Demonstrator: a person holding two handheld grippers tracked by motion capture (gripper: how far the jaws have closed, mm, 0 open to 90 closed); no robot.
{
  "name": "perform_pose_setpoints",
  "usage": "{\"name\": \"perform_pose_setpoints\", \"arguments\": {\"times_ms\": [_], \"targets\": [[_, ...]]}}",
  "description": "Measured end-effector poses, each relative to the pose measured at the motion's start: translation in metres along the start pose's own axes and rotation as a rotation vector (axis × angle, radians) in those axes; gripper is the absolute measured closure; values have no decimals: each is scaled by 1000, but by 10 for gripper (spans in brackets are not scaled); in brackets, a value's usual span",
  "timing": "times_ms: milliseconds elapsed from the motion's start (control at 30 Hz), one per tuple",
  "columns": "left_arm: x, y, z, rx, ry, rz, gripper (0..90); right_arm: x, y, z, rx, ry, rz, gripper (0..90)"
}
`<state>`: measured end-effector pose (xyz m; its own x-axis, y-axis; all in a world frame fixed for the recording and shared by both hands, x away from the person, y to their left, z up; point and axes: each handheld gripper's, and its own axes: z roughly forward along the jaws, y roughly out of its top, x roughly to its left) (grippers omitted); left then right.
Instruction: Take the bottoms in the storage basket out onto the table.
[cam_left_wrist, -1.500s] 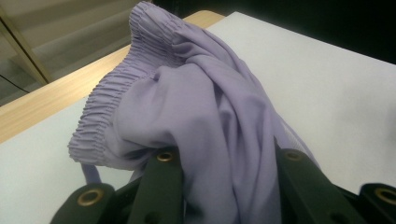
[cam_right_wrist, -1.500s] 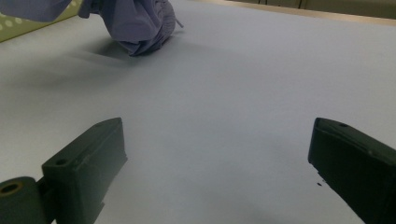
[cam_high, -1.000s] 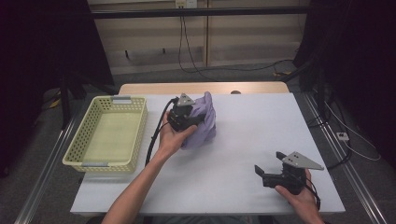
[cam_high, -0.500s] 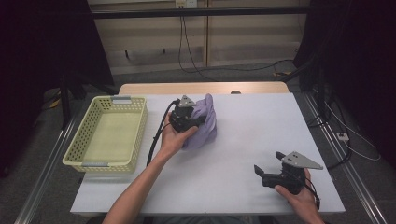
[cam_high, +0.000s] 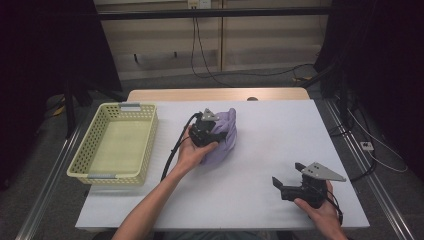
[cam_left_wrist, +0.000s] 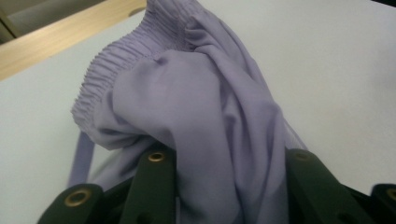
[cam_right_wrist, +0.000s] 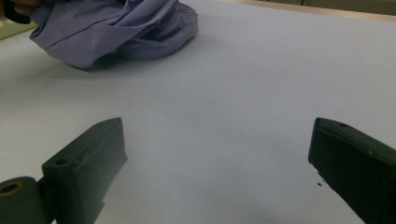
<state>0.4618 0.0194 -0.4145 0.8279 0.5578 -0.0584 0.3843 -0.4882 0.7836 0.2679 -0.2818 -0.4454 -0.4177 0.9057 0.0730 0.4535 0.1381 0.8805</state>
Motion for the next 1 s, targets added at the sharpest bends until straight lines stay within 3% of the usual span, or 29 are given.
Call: {"name": "perform_pose_setpoints", "arguments": {"times_ms": [200, 333, 667, 800, 1000], "targets": [[-4, -3, 8, 28, 5, 20, 656, 0, 0, 0, 1, 2, 0, 42], [-3, -5, 11, 42, 39, 11, 632, 0, 0, 0, 0, 0, 5, 42], [13, -12, 15, 64, 92, -24, 618, 0, 0, -1, 0, 0, 6, 42], [15, -13, 17, 72, 113, -13, 587, 0, 0, -1, 1, -1, 6, 42], [18, -17, 22, 81, 107, -7, 558, 0, 0, 0, 6, 1, 3, 42]]}}
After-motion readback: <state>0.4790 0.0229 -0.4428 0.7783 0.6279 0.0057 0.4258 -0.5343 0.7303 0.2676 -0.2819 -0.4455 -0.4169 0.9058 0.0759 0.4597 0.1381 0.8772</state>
